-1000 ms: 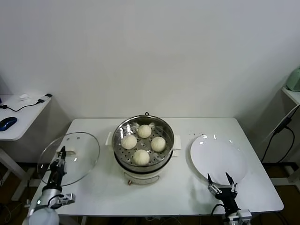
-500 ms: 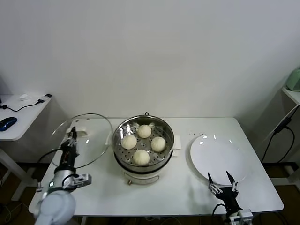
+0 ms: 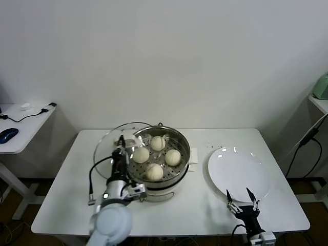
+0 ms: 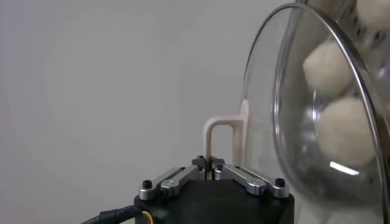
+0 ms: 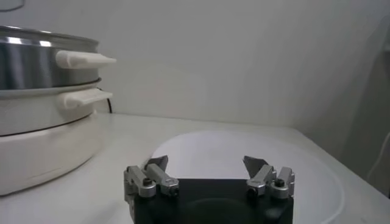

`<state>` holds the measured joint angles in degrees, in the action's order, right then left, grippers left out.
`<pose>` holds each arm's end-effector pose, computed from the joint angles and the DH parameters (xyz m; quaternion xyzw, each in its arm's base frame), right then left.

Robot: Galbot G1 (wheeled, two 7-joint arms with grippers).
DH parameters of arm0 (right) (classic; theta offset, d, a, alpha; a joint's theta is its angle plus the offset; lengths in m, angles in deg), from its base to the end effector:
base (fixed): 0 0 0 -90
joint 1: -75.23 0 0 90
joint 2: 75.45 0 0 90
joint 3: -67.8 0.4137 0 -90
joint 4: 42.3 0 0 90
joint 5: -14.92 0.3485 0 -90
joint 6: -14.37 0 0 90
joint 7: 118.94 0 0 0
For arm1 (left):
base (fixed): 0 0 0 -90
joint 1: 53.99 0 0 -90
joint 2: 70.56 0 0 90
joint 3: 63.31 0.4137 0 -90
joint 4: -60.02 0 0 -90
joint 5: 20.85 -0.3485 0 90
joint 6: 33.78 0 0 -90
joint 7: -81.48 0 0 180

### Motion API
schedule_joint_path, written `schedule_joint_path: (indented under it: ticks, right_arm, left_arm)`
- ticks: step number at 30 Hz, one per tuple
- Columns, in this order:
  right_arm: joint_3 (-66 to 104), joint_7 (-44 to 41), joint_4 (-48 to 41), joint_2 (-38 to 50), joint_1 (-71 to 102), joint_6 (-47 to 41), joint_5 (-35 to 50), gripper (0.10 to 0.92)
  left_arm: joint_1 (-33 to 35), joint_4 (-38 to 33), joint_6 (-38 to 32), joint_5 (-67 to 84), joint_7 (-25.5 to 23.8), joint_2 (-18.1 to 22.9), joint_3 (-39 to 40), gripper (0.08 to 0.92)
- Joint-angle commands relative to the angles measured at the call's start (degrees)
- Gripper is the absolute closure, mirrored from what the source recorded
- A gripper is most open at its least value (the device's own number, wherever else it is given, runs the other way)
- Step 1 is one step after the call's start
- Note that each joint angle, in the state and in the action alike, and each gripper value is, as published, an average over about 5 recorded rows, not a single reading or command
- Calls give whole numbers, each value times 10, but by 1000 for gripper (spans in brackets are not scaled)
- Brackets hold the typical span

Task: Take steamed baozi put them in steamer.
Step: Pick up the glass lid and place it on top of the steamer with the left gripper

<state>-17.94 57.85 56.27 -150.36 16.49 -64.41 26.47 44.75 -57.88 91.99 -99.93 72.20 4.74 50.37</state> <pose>0.1160 -0.1189 -0.4712 0.0224 -0.9947 0.0355 0.0944 0.2372 -0.0561 -0.3135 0.0515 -0.7566 -0.6511 0.0293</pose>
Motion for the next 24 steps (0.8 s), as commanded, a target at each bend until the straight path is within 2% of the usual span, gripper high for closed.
schedule_joint_path:
  ticks: [1, 11, 24]
  right_arm:
    - [2, 3, -10, 2, 2, 19, 7, 203]
    - [7, 13, -14, 1, 2, 34, 16, 203]
    - [9, 28, -15, -6, 0, 47, 10, 203]
  left_arm:
    - [-52, 34, 51, -87, -38, 72, 112, 868]
    - [-62, 88, 51, -115, -37, 113, 135, 868]
    - [-70, 139, 43, -125, -16, 104, 119, 868]
